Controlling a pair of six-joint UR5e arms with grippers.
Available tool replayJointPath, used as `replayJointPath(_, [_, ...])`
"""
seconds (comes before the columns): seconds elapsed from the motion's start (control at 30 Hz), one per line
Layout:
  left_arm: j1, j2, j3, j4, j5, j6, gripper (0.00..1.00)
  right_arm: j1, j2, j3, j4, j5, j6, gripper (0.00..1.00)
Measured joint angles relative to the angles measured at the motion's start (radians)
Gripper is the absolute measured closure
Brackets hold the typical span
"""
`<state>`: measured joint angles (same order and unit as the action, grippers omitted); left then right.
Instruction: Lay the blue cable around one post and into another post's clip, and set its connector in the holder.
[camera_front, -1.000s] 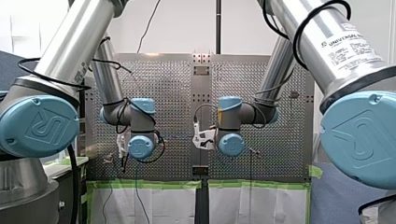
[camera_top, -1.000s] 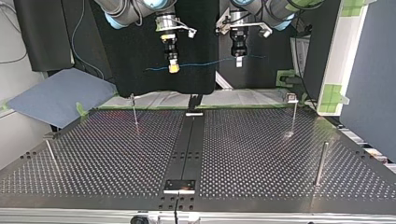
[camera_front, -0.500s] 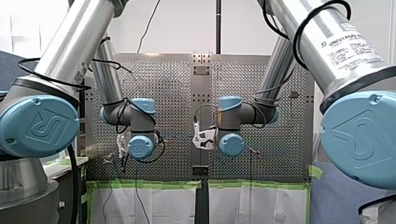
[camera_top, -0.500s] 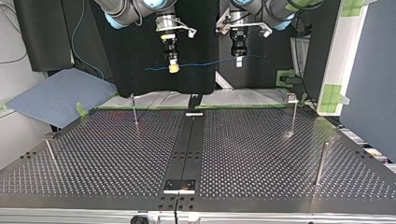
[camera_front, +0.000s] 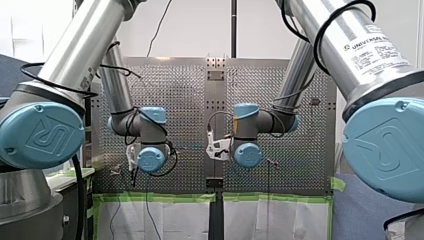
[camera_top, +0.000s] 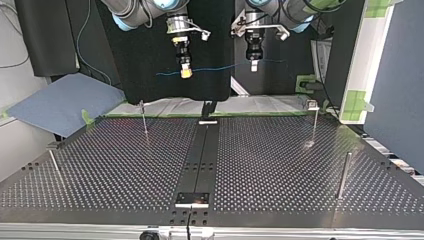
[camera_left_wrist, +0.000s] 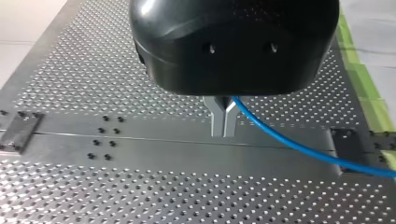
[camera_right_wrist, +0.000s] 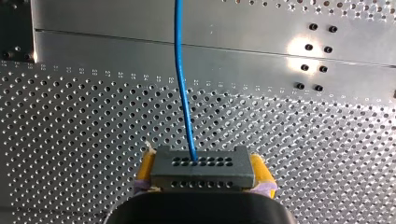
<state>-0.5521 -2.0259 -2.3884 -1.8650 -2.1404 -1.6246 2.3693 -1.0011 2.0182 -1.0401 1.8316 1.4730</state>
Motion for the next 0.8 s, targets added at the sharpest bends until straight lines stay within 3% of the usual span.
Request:
replayJointPath(0.23, [0.0, -0.05, 0.0, 0.007, 0.001, 0.0, 1.0, 0.0, 0.0, 0.0, 0.0, 0.0, 0.0, 1.0])
replayJointPath(0.63, [-0.001, -0.059, 0.0, 0.007, 0.001, 0.0, 1.0, 0.001, 0.001, -0.001, -0.001, 0.001, 0.0, 1.0])
replayJointPath(0.8, [0.0, -0.059, 0.0, 0.007, 0.001, 0.0, 1.0, 0.025, 0.025, -0.009, -0.007, 0.021, 0.004, 1.0])
